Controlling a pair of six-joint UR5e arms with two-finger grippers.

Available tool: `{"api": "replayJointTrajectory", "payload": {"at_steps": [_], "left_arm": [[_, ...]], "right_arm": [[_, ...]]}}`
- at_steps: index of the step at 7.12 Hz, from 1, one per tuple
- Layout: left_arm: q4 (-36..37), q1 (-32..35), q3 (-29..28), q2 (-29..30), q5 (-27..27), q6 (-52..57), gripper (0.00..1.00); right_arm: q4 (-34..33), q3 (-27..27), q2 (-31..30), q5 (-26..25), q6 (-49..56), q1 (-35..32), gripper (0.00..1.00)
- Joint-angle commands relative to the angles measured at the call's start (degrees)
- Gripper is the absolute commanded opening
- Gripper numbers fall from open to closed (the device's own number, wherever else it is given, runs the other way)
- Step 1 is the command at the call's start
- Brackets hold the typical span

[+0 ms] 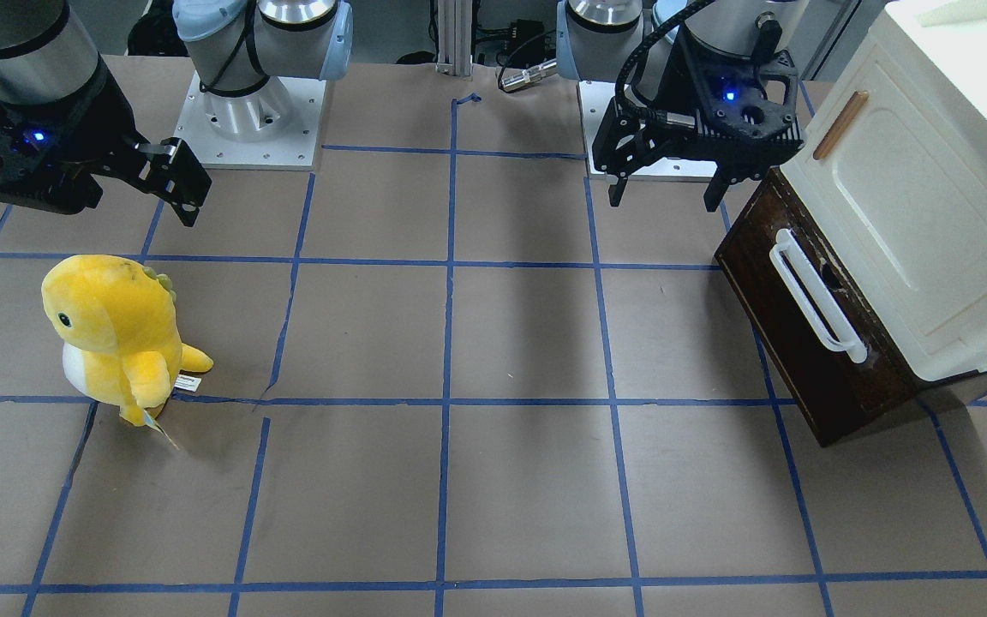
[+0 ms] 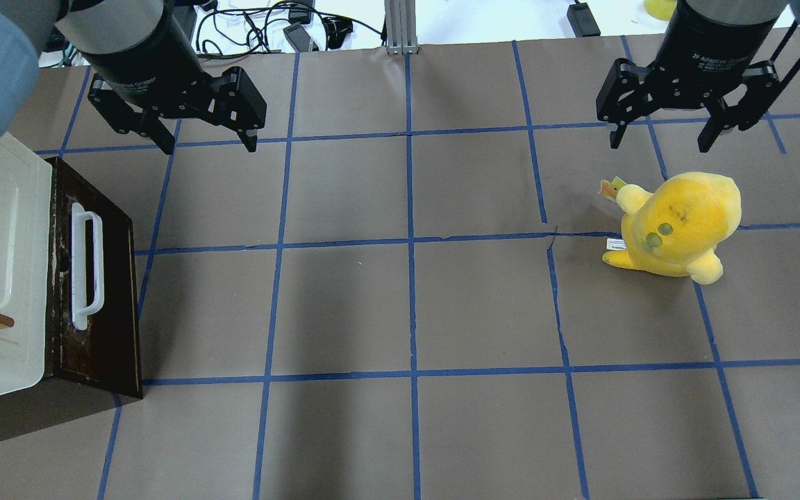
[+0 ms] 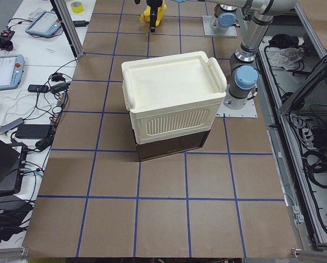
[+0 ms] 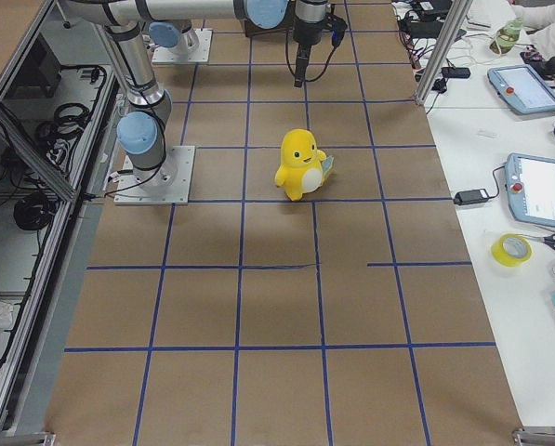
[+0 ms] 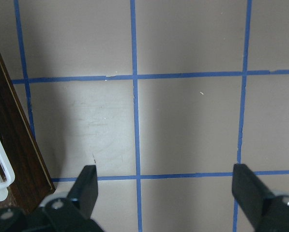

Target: Pull drawer sideways

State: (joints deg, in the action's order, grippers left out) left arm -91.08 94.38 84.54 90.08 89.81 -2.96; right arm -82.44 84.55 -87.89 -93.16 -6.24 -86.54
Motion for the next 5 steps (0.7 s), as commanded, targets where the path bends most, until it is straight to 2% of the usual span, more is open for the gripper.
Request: {"api": "replayJointTrajectory", "payload": {"at_steps": [1,5], "left_arm": [[0.29,-0.08,0.10,-0.08,-0.34,-0.37,1.00],[0.46,2.10,0.88,3.51,0.36,-3.44,1.00]], "right_arm": [[0.00,0.00,0.00,0.00,0.00,0.06,1.00],[0.00,0.00,0.00,0.00,0.00,-0.03,1.00]]}}
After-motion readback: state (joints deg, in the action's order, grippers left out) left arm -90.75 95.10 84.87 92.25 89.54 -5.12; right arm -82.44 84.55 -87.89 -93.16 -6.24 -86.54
